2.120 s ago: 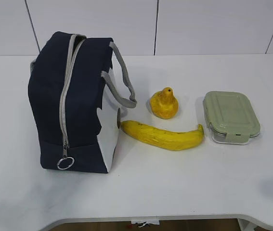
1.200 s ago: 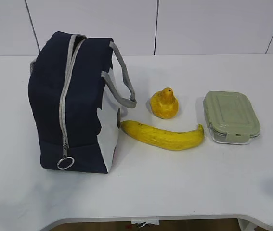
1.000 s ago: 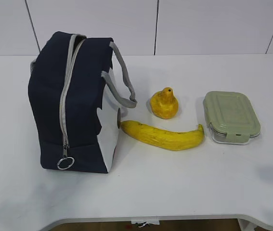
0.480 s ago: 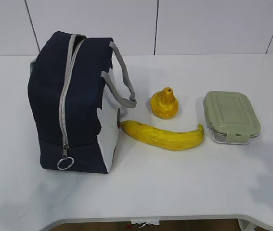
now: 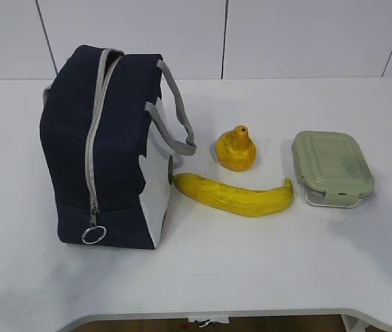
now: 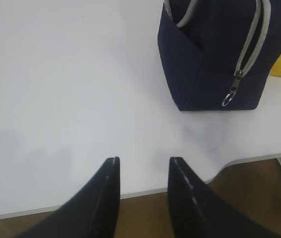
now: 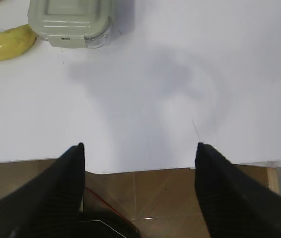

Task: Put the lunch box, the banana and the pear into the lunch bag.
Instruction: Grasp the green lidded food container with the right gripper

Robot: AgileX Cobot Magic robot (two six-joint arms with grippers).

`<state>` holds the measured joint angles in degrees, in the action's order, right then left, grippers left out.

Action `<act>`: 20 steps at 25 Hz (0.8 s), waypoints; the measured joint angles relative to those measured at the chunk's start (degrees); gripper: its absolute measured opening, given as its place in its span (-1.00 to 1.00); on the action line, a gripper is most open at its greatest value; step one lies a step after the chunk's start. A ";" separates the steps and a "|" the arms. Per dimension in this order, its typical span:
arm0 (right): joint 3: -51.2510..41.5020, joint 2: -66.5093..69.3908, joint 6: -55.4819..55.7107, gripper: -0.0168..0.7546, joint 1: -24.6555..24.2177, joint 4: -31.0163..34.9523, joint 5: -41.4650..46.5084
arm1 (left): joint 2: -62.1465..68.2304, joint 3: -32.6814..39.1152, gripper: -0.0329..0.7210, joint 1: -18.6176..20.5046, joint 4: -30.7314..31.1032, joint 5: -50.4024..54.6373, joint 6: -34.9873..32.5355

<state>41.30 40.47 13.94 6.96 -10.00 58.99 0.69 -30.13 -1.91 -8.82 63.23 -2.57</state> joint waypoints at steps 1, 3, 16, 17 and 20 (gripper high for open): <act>1.32 2.02 0.39 0.39 0.00 0.00 -0.29 | 0.00 0.00 -0.23 0.00 0.09 0.00 0.00; 3.64 5.53 0.88 0.38 0.00 -0.46 -1.37 | 0.00 0.00 -0.23 0.00 0.09 0.00 0.00; 20.88 26.28 1.13 0.38 -1.23 -0.03 -2.93 | 0.00 0.00 -0.23 0.00 0.22 0.00 0.00; 22.23 27.51 0.83 0.38 -2.18 0.49 -2.48 | 0.00 0.00 -0.23 0.00 0.22 0.00 0.00; 25.94 31.52 -2.77 0.37 -6.24 4.83 -1.37 | 0.00 0.00 -0.23 0.00 0.22 0.00 0.00</act>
<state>67.24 71.99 11.17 0.71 -5.16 57.61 0.69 -30.13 -1.91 -8.60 63.23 -2.57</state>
